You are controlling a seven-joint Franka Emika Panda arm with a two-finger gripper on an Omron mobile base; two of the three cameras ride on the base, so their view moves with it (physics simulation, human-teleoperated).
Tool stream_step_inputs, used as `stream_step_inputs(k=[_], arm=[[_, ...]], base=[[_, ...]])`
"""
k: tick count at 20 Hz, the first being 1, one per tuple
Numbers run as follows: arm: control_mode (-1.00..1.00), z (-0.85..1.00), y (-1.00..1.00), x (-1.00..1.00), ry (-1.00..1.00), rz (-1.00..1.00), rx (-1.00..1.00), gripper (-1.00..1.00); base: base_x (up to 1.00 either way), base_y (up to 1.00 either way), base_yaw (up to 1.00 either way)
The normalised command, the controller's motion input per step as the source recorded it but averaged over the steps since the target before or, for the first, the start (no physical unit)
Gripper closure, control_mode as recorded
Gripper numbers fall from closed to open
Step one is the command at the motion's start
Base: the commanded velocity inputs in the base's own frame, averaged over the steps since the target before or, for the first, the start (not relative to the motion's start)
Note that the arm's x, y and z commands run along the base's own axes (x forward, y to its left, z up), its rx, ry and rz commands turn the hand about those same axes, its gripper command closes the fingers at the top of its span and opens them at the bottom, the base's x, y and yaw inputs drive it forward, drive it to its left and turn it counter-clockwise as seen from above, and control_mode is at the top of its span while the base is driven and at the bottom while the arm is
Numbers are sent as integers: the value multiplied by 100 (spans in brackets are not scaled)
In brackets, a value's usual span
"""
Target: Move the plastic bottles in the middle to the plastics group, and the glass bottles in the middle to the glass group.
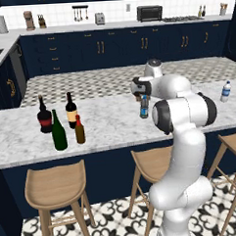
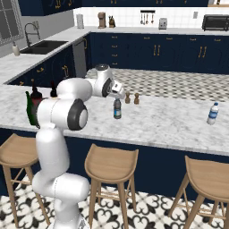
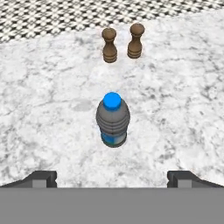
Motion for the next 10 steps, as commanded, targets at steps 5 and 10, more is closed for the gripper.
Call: stream_step_inputs(k=[5, 10], arm=[[-100, -45, -9, 65, 1, 6, 0, -100], [-100, -41, -3, 59, 1, 6, 0, -100]], base=[[0, 0, 0], [0, 0, 0]])
